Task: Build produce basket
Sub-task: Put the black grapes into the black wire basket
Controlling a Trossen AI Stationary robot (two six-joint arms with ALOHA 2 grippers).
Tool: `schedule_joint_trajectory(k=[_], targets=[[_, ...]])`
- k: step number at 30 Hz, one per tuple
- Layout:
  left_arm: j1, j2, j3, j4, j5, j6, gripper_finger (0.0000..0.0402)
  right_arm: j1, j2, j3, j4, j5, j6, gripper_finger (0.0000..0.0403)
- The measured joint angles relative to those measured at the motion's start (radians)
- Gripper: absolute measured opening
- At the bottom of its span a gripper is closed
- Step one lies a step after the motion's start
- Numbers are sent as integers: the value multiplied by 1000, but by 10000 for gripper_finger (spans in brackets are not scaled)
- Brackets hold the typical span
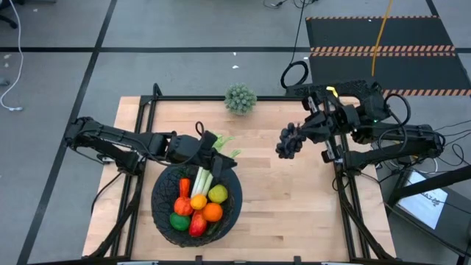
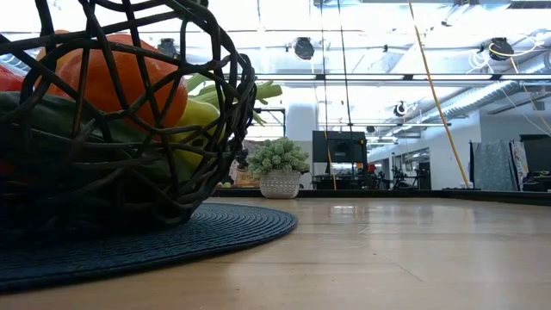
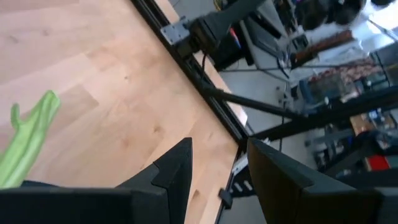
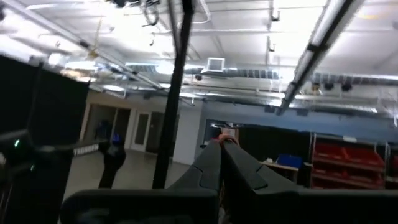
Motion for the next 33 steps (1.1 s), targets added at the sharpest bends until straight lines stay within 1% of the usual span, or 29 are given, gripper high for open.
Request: schedule_joint_trajectory(k=[6, 10, 15, 18, 21, 28, 30, 33], targets=[[4, 0, 0, 24, -44, -37, 154, -1, 0, 0, -9, -13, -108, 0], [4, 0, 0, 25, -75, -65, 154, -1, -5, 0, -13, -13, -208, 0], [4, 0, 0, 25, -85, -85, 154, -1, -39, 0, -60, -6, -357, 0], [4, 0, 0, 25, -96, -87, 154, -1, -67, 0, -103, 21, -428, 0], [4, 0, 0, 25, -97, -88, 154, -1, -93, 0, -138, 26, -473, 0], [5, 0, 0, 24, -100, -106, 154, -1, -146, 0, -240, 130, -553, 0], [5, 0, 0, 24, -116, -113, 154, -1, -156, 0, -271, 151, -558, 0], [5, 0, 0, 24, -146, -120, 154, -1, -163, 0, -298, 151, -558, 0]])
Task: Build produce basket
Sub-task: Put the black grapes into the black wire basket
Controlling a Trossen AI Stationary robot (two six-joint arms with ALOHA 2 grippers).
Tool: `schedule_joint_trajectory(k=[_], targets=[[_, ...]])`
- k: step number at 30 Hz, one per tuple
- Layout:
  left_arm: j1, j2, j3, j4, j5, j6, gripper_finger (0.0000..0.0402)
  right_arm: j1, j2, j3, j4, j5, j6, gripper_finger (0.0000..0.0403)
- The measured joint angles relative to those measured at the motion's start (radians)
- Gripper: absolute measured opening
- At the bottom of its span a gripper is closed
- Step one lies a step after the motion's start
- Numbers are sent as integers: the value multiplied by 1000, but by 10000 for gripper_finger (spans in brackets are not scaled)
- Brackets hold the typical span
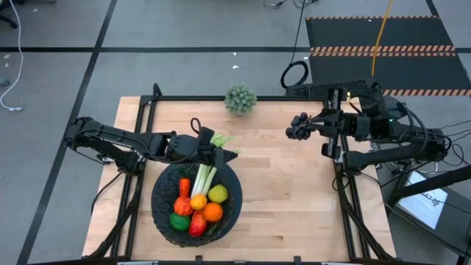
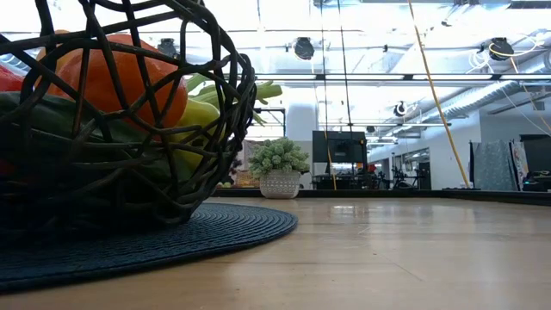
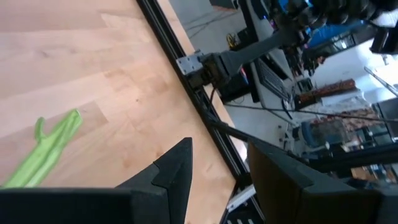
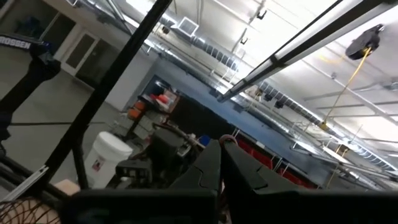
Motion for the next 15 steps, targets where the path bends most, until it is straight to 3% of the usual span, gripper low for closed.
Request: schedule_joint_trajectory(k=[10, 15], targets=[[0, 0, 0, 1, -50, -25, 154, 0, -10, 0, -8, -2, 46, 0], [0, 0, 0, 41, -87, -20, 154, 0, -12, 0, -8, -2, 164, 0]])
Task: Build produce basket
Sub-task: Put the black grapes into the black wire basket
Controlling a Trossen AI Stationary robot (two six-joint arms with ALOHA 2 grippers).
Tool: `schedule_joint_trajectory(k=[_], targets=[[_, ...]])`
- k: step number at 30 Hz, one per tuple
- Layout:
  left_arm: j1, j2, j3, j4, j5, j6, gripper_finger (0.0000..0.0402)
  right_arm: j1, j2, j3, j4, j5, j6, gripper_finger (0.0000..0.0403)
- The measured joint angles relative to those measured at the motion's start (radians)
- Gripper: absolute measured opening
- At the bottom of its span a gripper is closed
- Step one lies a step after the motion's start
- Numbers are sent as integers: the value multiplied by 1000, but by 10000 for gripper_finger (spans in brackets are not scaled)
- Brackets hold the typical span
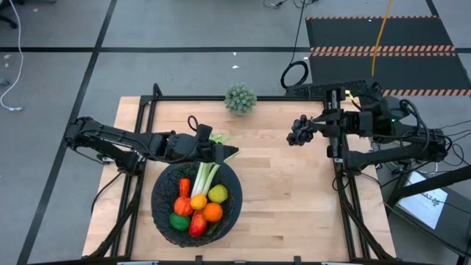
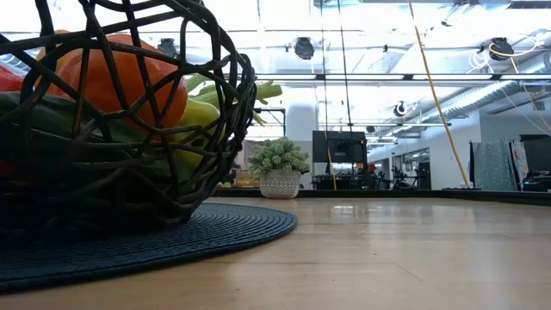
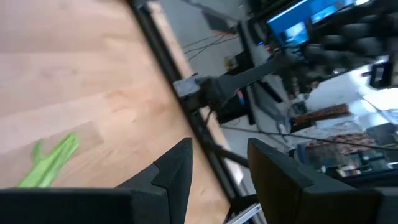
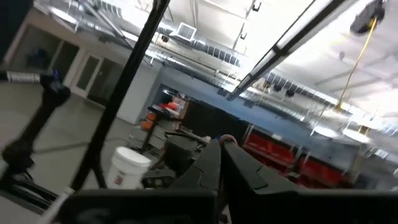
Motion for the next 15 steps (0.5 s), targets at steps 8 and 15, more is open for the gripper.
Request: schedule_joint_trajectory(k=[8, 15], targets=[[0, 0, 0, 194, -52, 177, 154, 0, 3, -25, -32, 0, 267, 0], [0, 0, 0, 362, -53, 407, 154, 0, 37, -61, -32, 1, 575, 0]])
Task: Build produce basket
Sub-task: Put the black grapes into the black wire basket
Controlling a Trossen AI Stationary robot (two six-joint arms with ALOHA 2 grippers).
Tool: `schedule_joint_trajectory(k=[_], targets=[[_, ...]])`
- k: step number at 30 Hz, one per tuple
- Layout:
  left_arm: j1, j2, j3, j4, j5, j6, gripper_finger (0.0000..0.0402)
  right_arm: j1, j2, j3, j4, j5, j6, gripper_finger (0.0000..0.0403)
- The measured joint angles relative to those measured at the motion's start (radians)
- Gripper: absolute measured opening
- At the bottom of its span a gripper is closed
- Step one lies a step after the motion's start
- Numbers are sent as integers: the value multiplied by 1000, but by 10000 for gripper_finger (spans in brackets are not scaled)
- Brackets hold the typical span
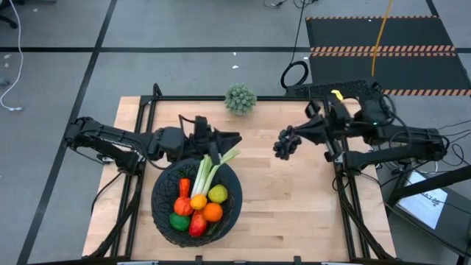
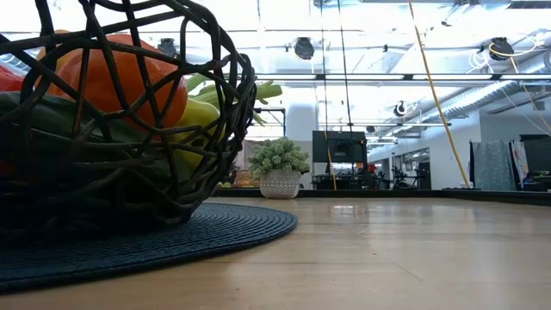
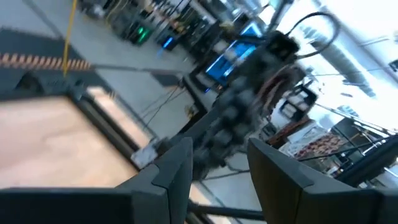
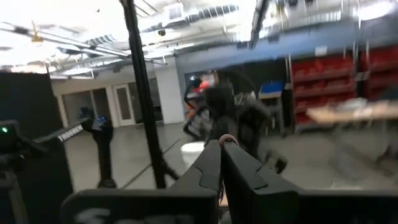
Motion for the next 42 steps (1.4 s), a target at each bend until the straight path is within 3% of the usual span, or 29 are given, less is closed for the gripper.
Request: schedule_joint_trajectory(k=[6, 11, 16, 21, 26, 30, 38, 42], targets=[[0, 7, 57, 19, -2, 161, 155, 0, 53, -34, -1, 5, 187, 0], [0, 16, 142, -58, -2, 282, 159, 0, 126, -35, 5, 75, 307, 0], [9, 15, 165, -144, -2, 343, 205, 0, 206, -35, 41, 138, 398, 0], [31, 16, 165, -243, 47, 345, 268, -1, 291, -35, 197, 188, 493, 0], [61, 28, 165, -329, 67, 399, 290, -1, 362, -35, 313, 235, 589, 0], [84, 33, 165, -326, 66, 504, 278, -1, 409, -35, 351, 238, 655, 0], [142, 60, 164, -355, 89, 626, 213, -1, 478, -35, 451, 264, 677, 0], [178, 75, 164, -356, 157, 643, 181, -1, 496, -35, 468, 269, 677, 0]])
